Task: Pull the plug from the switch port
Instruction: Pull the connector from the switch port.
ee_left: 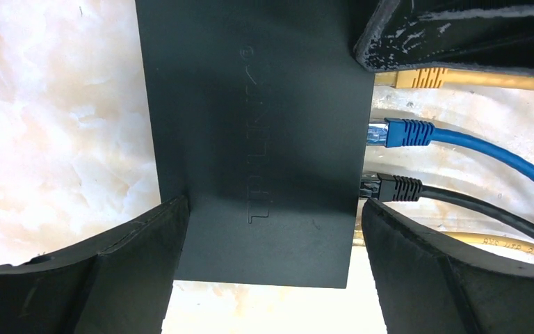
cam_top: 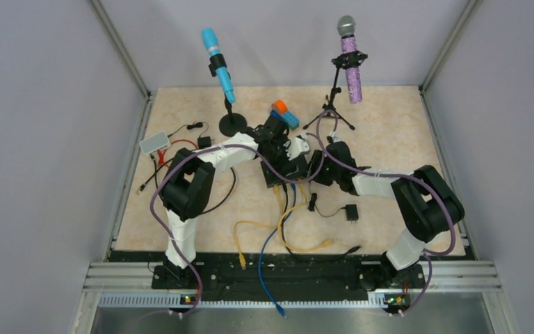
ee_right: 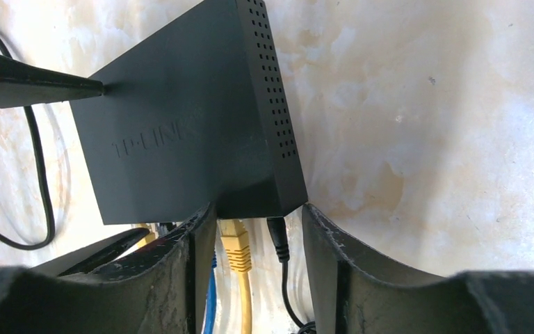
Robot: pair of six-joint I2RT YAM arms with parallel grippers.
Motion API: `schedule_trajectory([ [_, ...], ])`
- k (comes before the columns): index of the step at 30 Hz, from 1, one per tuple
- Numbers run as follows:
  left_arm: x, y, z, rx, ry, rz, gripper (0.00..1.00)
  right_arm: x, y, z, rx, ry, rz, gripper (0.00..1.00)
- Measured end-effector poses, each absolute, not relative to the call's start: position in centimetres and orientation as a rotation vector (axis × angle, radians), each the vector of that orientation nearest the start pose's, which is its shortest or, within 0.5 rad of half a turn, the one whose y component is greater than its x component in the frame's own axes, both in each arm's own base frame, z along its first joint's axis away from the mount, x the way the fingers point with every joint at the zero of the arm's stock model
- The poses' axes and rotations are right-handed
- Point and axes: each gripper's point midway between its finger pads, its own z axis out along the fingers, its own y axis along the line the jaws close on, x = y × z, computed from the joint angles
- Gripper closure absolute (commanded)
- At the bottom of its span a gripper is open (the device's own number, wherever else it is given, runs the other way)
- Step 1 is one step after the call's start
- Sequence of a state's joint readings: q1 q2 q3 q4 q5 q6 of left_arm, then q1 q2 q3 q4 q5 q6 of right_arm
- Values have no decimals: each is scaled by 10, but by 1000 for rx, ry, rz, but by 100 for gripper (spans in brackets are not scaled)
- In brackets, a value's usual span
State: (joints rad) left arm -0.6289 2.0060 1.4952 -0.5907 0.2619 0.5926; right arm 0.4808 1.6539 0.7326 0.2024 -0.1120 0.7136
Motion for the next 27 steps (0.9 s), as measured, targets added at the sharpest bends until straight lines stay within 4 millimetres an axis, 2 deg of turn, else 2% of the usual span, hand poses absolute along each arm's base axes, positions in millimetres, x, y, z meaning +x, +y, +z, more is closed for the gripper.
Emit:
schedule_trajectory([
  [2,356,-287,48,1580,2135,-353,1,335,228,33,212,2388,731,42],
  [6,358,-286,49,1540,2158,-341,1,335,231,38,199,2375,756,22],
  [10,360,-282,60,1448,2169,-379,1,327,226,44,187,2361,756,12],
  [12,360,-276,74,1367,2152,-406,1,319,221,45,186,2373,743,9],
  [15,367,-267,107,1194,2102,-429,1,312,216,52,181,2364,740,2],
  [19,384,-263,149,980,2038,-448,1,301,207,70,202,2306,751,1],
  [21,391,-266,161,939,2025,-478,1,296,203,80,207,2268,762,1],
  [24,403,-278,166,950,2040,-569,1,291,197,87,218,2238,757,1],
  [27,411,-289,154,985,2077,-657,1,293,191,87,239,2234,727,1],
])
